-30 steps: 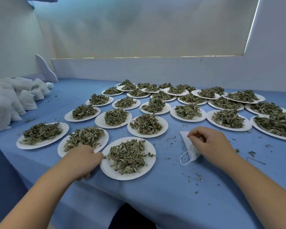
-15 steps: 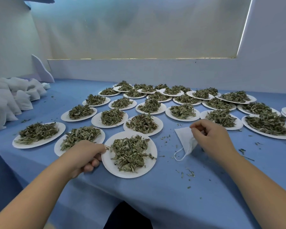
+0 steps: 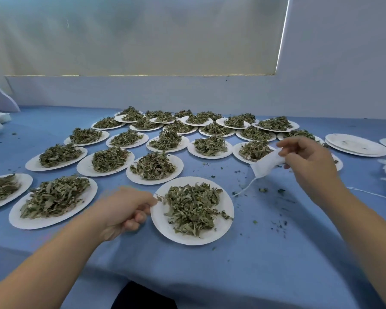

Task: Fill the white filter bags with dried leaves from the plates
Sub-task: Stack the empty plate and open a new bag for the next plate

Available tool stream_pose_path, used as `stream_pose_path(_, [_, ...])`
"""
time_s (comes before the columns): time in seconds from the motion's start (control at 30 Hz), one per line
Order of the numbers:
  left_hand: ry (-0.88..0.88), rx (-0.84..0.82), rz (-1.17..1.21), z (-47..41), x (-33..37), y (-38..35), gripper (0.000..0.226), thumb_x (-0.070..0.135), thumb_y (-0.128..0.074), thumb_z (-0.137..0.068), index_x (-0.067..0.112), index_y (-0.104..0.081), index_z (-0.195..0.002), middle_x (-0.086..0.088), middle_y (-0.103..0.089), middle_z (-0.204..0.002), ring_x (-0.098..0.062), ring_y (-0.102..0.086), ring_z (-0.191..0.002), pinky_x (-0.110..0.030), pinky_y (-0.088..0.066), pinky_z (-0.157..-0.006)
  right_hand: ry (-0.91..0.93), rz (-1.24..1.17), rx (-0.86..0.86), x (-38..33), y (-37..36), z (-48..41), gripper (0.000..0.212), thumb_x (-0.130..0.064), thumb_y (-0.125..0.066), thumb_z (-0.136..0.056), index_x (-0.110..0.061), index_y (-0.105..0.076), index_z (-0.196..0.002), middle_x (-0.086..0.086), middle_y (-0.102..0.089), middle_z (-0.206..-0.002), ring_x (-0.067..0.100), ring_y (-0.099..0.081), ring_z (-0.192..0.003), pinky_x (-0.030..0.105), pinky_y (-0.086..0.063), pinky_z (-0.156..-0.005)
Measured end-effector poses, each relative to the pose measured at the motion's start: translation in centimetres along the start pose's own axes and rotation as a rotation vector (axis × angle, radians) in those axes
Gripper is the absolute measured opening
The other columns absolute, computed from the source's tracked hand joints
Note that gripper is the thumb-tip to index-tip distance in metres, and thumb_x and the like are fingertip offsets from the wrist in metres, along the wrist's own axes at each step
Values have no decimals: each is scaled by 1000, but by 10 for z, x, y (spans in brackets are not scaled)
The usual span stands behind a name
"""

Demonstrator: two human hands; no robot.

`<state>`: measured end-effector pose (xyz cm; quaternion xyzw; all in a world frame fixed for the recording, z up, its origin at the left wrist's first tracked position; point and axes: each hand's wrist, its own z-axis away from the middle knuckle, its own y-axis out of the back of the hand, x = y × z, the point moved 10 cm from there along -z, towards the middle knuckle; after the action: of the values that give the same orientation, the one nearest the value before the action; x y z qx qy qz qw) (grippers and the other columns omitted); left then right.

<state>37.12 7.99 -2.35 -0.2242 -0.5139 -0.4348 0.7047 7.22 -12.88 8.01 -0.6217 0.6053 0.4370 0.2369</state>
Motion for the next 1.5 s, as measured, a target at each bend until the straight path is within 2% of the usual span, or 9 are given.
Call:
stream_pose_path(0.2, [4,-175,-69,-10,13,-82,23,2,-63,-83,8,-46,-69,-5,-44,-51,-12,-34,-36,-14,-22,-32,-88,-259,82,-4,20,-18,39,13,-41,-80,-17,-66,-86,1,-65,-85,10,-61,-64,14,-46,-53])
stream_pose_path(0.37, [-22,-238,-206,-18,22,-124,21,7,-64,-82,8,-48,-69,-6,-45,-53,-15,-36,-40,-17,-27,-33,-73,-307,7,-19,13,-35,40,16,-39,-79,-11,-65,-91,9,-65,-95,14,-68,-78,28,-56,-78])
stream_pose_path(0.53, [-77,-242,-376,-23,29,-140,21,12,-65,-83,5,-54,-66,-8,-48,-50,-18,-37,-40,-19,-31,-38,-140,-428,-122,-26,-13,-46,34,15,-39,-84,-5,-64,-95,18,-63,-107,27,-69,-92,33,-54,-85])
stream_pose_path(0.83, [-476,90,-814,-22,81,-113,27,27,-59,-89,10,-60,-68,5,-56,-53,-7,-46,-38,-17,-38,-42,-394,-533,-431,18,-90,-20,25,15,-44,-89,4,-62,-104,24,-66,-107,41,-66,-99,38,-57,-85])
stream_pose_path(0.97, [-898,327,-868,1,133,-110,12,41,-58,-91,31,-59,-98,11,-56,-99,-1,-54,-82,-18,-41,-67,-408,-720,-447,29,-93,-18,20,5,-54,-86,4,-63,-105,25,-69,-105,38,-68,-93,36,-58,-81])
stream_pose_path(1.07, [-954,338,-1208,-16,148,-129,57,55,-53,-89,26,-46,-137,1,-46,-129,-18,-48,-115,-36,-44,-93,-419,-747,-416,40,-92,-21,21,3,-56,-86,4,-63,-106,24,-69,-104,35,-68,-89,33,-58,-78])
stream_pose_path(1.2, [-870,83,-1318,-44,153,-159,31,45,-47,-97,21,-65,-98,3,-65,-95,-17,-59,-83,-37,-51,-73,-444,-775,-327,51,-85,-29,22,7,-51,-89,8,-60,-110,23,-70,-97,32,-69,-83,32,-57,-74])
stream_pose_path(1.3, [-871,-1,-1210,-54,158,-169,30,31,-49,-97,11,-64,-80,-6,-61,-72,-16,-49,-59,-29,-40,-55,-446,-764,-265,55,-78,-32,23,5,-53,-90,5,-60,-111,21,-69,-91,29,-68,-80,31,-57,-74])
stream_pose_path(1.5, [-977,38,-864,-46,156,-175,24,27,-61,-89,23,-59,-65,7,-56,-61,-4,-48,-50,-16,-35,-48,-291,-231,-229,51,-70,-32,42,-13,-67,-84,-23,-52,-122,4,-63,-95,15,-68,-74,28,-56,-65])
